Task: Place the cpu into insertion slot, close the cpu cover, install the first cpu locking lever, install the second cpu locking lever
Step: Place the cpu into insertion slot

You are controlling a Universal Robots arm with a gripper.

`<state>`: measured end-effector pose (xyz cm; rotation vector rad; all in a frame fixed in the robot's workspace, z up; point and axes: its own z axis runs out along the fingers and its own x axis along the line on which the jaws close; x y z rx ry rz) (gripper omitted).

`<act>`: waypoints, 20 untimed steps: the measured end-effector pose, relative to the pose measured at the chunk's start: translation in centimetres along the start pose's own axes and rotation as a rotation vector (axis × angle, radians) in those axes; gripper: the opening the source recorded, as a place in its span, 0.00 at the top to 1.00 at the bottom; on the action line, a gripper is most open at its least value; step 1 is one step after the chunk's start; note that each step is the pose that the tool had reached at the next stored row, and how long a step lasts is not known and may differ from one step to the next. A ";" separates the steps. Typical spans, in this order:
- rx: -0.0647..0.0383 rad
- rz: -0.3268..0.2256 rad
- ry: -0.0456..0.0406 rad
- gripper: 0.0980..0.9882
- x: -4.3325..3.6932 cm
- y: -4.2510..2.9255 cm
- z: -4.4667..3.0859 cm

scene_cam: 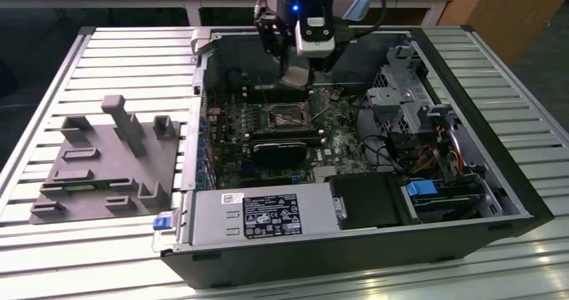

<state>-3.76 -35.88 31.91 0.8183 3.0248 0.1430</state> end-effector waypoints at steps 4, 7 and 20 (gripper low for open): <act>-0.001 0.070 -0.0063 0.51 0.00 -0.02 0.15; -0.002 0.121 -0.0111 0.51 -0.01 -0.02 0.25; -0.004 0.311 -0.0295 0.51 -0.01 -0.06 0.62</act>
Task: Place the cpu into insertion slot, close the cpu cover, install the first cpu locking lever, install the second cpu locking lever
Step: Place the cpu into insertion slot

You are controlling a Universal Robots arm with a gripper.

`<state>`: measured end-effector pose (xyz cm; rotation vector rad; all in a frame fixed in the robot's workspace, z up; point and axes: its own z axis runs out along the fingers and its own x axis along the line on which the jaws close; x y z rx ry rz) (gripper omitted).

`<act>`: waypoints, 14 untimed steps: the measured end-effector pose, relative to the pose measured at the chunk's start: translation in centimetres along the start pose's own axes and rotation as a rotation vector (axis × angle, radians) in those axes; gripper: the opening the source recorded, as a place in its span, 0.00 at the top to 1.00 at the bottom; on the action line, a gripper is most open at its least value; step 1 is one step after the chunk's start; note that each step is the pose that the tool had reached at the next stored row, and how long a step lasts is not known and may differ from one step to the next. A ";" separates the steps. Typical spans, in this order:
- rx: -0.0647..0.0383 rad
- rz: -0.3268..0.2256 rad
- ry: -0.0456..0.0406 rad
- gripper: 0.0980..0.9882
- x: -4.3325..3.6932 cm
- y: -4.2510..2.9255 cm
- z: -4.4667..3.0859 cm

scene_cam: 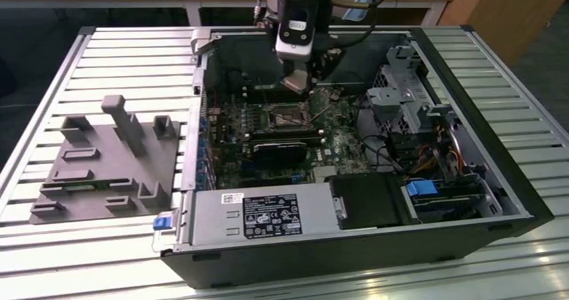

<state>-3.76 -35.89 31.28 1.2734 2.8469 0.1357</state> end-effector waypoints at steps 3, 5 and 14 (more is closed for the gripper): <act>-0.001 0.052 -0.0046 0.51 0.00 -0.01 0.13; -0.002 0.087 -0.0077 0.51 0.00 -0.02 0.23; -0.004 0.250 -0.0220 0.51 -0.02 -0.08 0.85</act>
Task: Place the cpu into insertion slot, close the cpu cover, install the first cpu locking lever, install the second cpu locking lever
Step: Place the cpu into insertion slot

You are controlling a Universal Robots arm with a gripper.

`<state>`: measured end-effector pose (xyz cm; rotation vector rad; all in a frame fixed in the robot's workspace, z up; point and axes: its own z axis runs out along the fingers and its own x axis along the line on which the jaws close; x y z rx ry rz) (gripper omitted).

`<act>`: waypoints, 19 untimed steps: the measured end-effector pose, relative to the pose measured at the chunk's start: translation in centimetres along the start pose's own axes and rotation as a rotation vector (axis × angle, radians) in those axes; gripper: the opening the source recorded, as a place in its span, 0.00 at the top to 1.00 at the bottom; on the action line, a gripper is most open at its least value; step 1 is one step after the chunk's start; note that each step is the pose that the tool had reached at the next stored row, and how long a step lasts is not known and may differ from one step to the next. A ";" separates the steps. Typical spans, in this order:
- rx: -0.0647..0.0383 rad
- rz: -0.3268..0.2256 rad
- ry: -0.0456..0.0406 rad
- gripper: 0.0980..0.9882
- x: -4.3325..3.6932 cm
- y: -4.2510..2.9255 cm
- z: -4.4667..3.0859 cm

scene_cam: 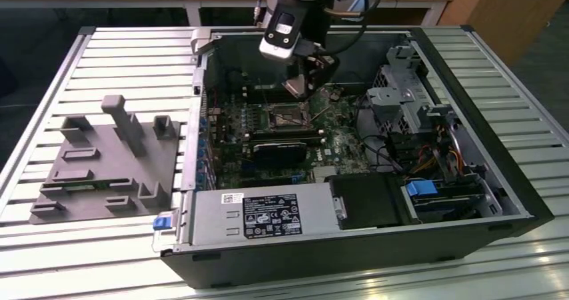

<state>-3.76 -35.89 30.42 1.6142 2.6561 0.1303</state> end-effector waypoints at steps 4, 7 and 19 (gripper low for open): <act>-0.001 0.073 -0.0064 0.51 0.00 -0.03 0.30; -0.002 0.126 -0.0111 0.51 -0.01 -0.05 0.53; -0.007 0.386 -0.0339 0.51 -0.03 -0.16 1.90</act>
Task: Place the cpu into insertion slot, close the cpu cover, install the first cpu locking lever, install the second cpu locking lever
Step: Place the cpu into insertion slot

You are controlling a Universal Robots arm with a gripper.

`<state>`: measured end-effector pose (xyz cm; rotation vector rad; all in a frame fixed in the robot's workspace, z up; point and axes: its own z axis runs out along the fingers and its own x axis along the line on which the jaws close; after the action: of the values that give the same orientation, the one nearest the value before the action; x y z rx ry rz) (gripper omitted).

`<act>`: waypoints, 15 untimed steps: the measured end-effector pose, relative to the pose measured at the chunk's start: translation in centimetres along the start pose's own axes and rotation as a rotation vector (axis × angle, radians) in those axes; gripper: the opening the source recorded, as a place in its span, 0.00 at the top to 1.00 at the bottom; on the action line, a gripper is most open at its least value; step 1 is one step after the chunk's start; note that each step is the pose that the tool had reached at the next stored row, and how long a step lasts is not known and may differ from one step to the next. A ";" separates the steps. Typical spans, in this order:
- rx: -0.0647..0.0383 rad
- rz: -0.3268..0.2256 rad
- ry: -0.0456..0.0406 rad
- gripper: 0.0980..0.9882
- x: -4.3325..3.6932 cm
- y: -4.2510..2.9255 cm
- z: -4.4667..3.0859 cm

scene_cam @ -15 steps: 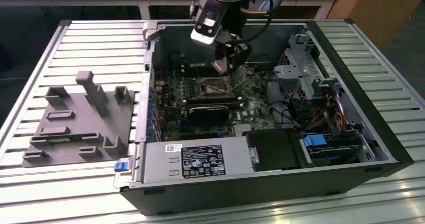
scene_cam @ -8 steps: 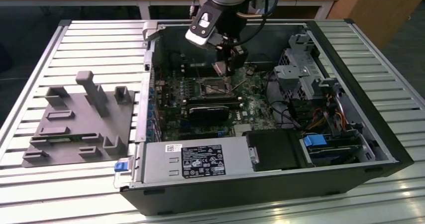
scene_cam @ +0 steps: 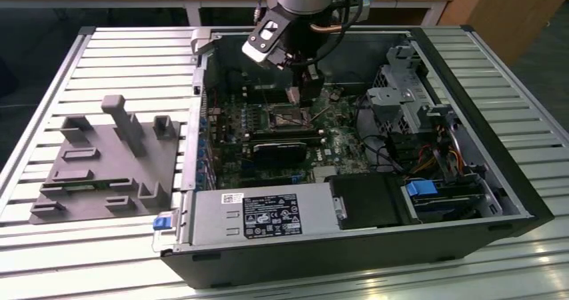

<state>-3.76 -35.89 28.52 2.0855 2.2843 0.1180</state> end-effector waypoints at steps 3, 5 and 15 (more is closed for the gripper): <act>-0.001 0.048 -0.0041 0.51 0.02 -0.08 0.67; -0.001 0.054 -0.0048 0.51 0.07 -0.10 0.94; -0.001 0.054 -0.0048 0.51 0.59 -0.40 2.32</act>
<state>-4.01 -35.27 26.19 2.1458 2.2249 0.1159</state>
